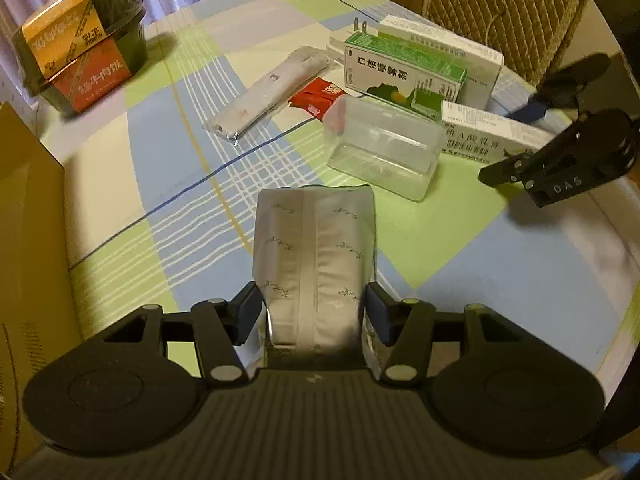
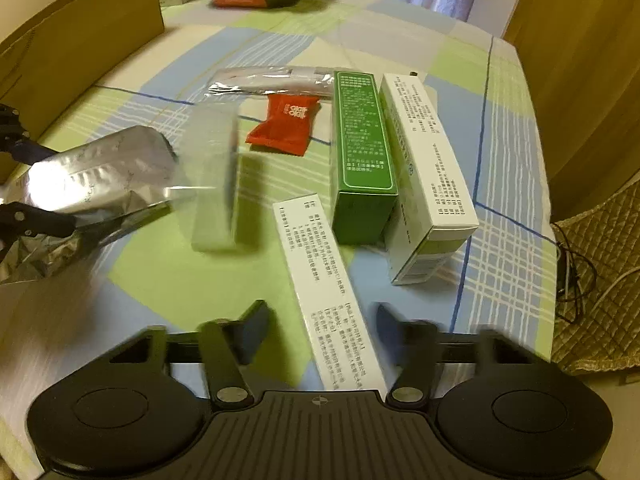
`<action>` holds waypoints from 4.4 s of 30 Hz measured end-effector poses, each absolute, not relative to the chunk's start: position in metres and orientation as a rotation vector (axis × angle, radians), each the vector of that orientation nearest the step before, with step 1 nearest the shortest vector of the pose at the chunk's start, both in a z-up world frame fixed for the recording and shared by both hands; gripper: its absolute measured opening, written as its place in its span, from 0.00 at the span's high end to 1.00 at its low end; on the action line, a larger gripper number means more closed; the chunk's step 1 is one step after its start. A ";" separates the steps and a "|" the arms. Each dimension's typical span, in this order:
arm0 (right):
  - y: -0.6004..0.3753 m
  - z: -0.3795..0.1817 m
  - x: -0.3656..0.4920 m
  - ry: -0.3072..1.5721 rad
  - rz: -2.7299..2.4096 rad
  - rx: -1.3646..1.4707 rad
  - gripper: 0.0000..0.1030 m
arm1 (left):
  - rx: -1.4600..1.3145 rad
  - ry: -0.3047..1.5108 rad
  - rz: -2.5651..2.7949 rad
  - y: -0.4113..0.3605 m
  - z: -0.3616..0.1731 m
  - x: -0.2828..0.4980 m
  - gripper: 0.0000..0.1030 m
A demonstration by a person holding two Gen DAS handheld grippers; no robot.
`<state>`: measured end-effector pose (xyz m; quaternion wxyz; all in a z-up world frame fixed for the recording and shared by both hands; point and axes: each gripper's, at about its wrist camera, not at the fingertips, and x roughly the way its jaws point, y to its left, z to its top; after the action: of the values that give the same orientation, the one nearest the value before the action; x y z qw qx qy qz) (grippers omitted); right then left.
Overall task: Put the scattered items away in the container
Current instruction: 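Grasp the silver foil pouch with the left tool while the right tool grasps a white box, then carry the pouch and white box over the cardboard box and release the pouch, then lower the white box into the cardboard box and open the right tool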
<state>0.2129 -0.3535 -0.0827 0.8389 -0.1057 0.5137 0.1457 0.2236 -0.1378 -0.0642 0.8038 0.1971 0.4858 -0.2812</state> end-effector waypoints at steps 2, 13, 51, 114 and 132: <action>-0.351 -0.080 0.205 1.088 0.300 -0.219 0.72 | 0.407 1.050 -0.610 -0.138 -0.065 0.226 0.48; -0.332 -0.067 0.148 1.042 0.263 -0.046 0.72 | 0.536 1.094 -0.649 -0.152 -0.080 0.232 0.57; -0.208 0.031 0.083 0.876 0.379 -0.105 0.72 | 0.341 0.897 -0.471 0.009 0.051 0.116 0.63; 0.000 0.058 0.283 0.795 0.610 -0.053 0.72 | 0.180 0.807 -0.142 0.197 0.038 0.288 0.20; 0.033 0.040 0.302 0.808 0.589 -0.102 0.72 | 0.206 0.814 -0.146 0.209 0.049 0.262 0.20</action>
<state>0.3021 0.0332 0.0404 0.8763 -0.0488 0.3874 0.2822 0.2624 0.2089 0.0489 0.9106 0.0999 0.3948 -0.0706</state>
